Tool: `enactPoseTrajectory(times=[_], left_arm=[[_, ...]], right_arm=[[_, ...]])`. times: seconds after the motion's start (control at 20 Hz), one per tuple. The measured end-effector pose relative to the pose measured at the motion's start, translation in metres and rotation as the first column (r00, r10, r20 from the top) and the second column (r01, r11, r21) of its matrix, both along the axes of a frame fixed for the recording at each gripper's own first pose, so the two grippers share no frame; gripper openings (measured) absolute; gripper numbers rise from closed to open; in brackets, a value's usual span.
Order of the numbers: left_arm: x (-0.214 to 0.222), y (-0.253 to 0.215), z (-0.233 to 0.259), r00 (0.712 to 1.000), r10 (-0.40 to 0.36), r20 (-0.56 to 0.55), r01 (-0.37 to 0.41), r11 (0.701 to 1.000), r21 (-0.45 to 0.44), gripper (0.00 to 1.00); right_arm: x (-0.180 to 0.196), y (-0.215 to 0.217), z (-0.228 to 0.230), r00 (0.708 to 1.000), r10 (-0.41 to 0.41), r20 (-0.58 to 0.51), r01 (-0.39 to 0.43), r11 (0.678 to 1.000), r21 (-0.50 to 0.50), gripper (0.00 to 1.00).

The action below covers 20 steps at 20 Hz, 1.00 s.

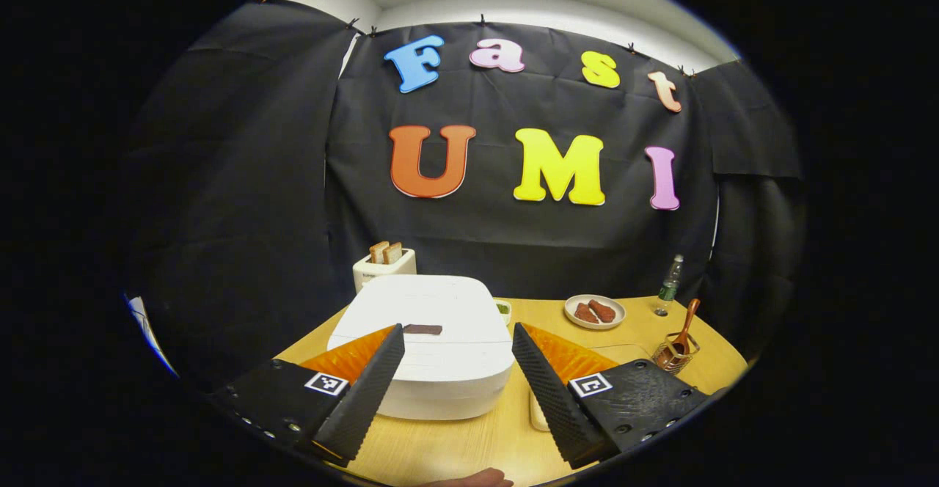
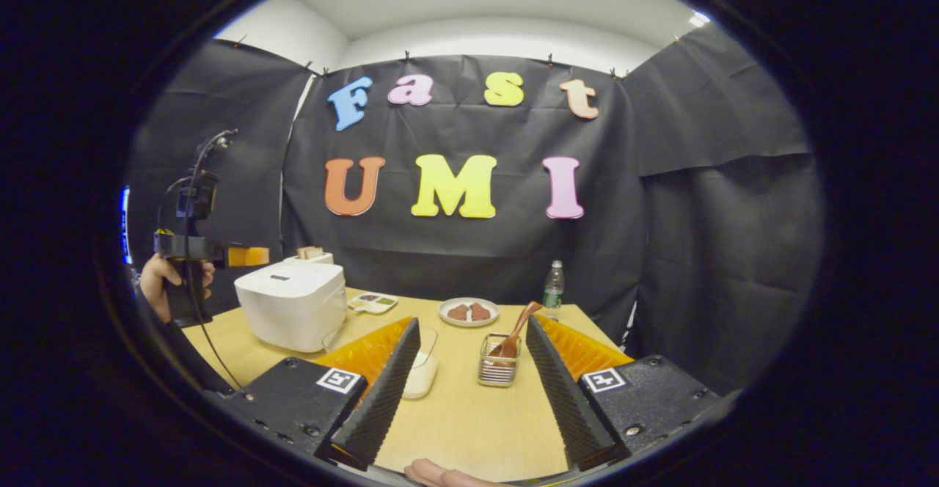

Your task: Close the left gripper, press the button to open the rice cooker; take a wooden spoon from the chopstick holder with the right hand, scoop a spoonful of rice and pour it into the rice cooker, then put the wooden spoon back into the chopstick holder.

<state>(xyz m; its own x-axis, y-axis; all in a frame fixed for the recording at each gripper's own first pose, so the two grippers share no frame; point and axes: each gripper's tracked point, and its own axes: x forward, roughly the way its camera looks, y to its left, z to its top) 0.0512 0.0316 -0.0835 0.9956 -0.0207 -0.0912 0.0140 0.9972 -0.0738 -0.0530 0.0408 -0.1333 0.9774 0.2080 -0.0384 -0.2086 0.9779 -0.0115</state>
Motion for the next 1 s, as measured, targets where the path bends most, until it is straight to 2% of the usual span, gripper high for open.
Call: enactPoseTrajectory(times=[0.3,0.45,0.8,1.0], left_arm=[[-0.078,-0.029,0.027,0.999,-0.019,0.041,0.019,1.000,0.013,0.94],[-0.110,-0.033,0.039,0.993,-0.023,0.118,0.019,0.999,0.031,0.94],[-0.158,-0.044,0.029,0.987,-0.031,0.155,0.020,0.997,0.072,0.94],[-0.171,-0.047,0.031,0.984,-0.041,0.172,0.027,0.996,0.086,0.94]], right_arm=[[-0.030,-0.021,0.008,0.999,-0.038,0.018,0.037,0.998,0.044,0.94],[-0.035,-0.029,0.017,0.998,-0.048,0.043,0.045,0.996,0.076,0.95],[-0.038,-0.045,0.005,0.998,-0.065,0.012,0.064,0.995,0.070,0.95],[-0.043,-0.048,0.014,0.996,-0.077,0.036,0.073,0.993,0.087,0.94]])
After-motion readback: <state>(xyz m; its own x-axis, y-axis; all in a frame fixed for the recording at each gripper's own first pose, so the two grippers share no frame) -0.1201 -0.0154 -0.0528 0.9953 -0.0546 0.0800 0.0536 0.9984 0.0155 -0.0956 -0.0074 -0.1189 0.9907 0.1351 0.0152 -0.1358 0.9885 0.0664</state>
